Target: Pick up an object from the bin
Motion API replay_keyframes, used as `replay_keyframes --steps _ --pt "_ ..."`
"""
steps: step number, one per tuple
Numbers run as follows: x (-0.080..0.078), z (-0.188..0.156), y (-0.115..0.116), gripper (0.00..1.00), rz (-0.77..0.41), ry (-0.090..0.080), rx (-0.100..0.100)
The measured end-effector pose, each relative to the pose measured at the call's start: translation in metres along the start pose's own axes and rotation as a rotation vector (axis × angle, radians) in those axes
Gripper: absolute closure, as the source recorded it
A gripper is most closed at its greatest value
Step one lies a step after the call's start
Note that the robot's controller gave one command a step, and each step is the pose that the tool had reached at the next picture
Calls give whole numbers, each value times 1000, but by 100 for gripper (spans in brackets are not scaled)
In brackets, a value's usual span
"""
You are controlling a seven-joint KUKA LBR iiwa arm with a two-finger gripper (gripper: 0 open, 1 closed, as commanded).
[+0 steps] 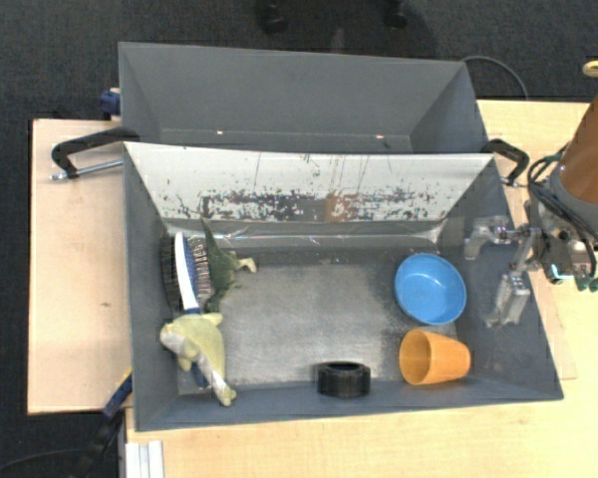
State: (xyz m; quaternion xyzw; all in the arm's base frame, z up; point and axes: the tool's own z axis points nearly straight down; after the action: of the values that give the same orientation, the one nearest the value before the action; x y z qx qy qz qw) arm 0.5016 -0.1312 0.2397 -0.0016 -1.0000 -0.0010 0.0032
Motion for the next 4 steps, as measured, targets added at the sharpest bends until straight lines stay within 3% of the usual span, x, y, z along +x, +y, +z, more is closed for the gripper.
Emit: replay_keyframes --steps 1,2,3,4 --pt "-32 136 -22 0 317 -2 -1" --pt "-29 166 -1 0 492 -18 -1" --pt "-63 166 21 0 104 -17 3" --pt "-61 168 22 100 105 -11 1"
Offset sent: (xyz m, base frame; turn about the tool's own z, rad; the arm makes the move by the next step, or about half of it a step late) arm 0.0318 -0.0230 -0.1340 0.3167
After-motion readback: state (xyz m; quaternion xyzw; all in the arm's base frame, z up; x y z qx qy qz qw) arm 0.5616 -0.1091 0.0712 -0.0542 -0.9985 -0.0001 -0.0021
